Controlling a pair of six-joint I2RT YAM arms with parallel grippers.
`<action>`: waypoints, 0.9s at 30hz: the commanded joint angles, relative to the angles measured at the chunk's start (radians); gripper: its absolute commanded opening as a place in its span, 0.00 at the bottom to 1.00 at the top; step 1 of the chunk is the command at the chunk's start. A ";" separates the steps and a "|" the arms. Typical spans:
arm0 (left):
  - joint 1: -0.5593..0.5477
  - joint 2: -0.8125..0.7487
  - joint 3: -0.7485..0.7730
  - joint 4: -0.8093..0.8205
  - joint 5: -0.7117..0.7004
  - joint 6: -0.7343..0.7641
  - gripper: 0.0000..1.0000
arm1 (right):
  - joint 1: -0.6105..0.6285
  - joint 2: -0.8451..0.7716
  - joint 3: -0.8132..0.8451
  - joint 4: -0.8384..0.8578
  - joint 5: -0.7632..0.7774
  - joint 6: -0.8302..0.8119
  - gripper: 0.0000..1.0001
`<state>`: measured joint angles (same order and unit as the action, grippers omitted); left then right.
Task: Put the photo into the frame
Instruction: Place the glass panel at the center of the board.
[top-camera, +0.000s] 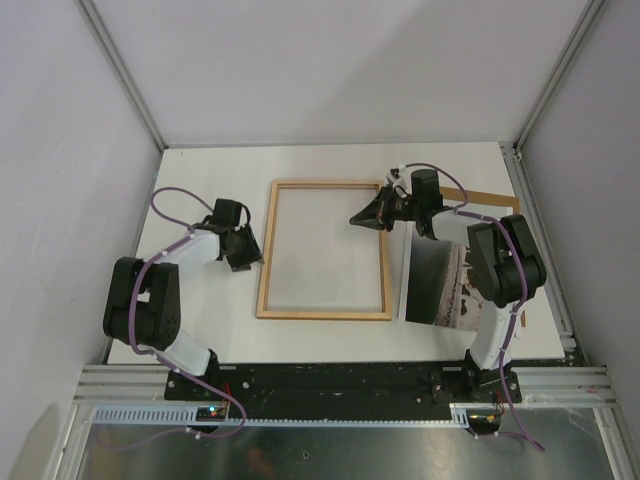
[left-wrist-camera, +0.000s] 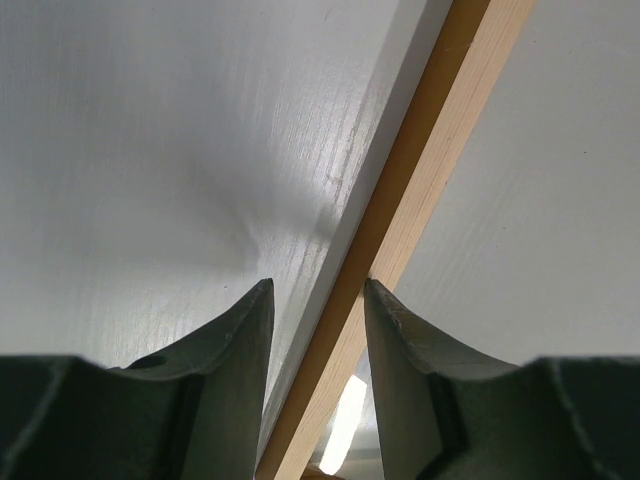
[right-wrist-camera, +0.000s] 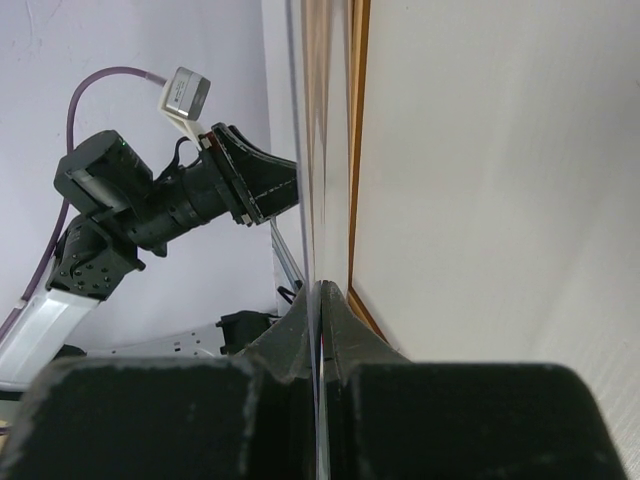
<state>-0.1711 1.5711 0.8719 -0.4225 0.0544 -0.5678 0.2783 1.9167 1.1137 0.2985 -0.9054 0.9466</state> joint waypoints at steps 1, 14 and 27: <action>-0.016 0.050 -0.008 -0.017 -0.050 0.003 0.46 | 0.010 -0.051 -0.010 0.017 -0.028 -0.002 0.00; -0.017 0.052 -0.010 -0.017 -0.050 0.002 0.46 | 0.009 -0.073 -0.011 -0.001 -0.016 -0.010 0.00; -0.017 0.051 -0.011 -0.019 -0.048 0.000 0.46 | 0.011 -0.097 -0.011 -0.013 -0.002 -0.016 0.00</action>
<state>-0.1745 1.5791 0.8761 -0.4084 0.0559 -0.5690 0.2813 1.8759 1.1030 0.2726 -0.8982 0.9409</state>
